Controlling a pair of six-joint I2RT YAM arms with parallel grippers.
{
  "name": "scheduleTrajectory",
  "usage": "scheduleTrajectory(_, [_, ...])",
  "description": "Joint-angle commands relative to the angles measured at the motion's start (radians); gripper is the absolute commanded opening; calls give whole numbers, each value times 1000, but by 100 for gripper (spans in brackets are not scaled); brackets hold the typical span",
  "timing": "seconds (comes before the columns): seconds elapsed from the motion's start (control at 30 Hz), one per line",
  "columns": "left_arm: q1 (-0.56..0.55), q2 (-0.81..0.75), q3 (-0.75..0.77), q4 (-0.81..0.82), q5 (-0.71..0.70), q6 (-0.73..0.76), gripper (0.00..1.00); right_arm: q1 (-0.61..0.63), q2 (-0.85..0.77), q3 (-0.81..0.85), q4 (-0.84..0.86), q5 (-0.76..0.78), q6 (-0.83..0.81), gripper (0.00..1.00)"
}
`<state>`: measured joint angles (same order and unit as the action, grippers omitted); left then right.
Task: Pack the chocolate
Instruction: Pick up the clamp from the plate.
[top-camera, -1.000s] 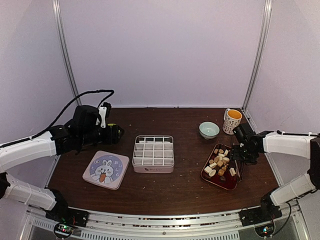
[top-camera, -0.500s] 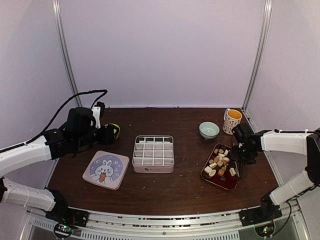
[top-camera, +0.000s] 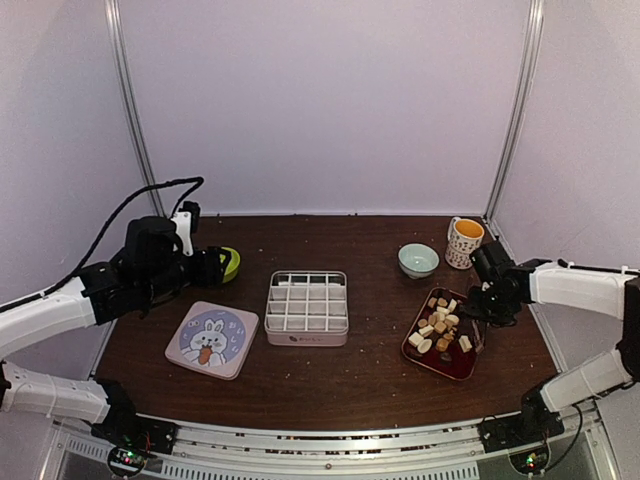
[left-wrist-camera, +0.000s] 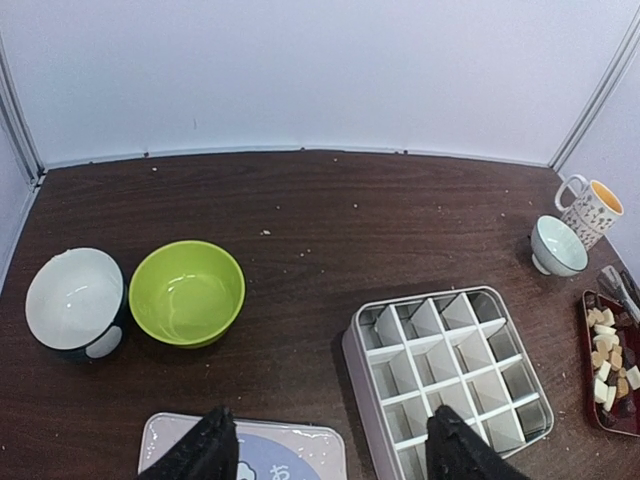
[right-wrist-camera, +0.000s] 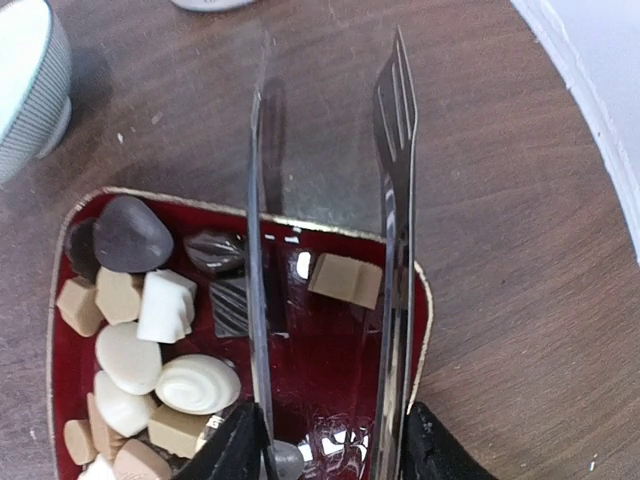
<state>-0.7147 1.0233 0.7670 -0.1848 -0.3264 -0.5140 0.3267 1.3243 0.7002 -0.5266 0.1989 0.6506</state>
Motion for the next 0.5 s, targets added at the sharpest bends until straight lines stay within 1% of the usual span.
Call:
scheduleTrajectory(0.0, [-5,-25,-5,44,-19,0,65,-8,-134,-6,-9,70,-6,45])
scheduleTrajectory(0.23, [-5,-49,-4,46,-2,0,66,-8,-277,-18,8,14,-45,44])
scheduleTrajectory(0.3, [-5,-48,-2,47,11,0,66,-8,-306,-10,9,-20,-62,44])
scheduleTrajectory(0.37, [-5,-46,1,46,21,-2,66,-7,-333,12,-2,-55,-72,41])
scheduleTrajectory(0.47, [-5,-42,6,46,28,-5,66,-6,-380,43,-5,-127,-84,40])
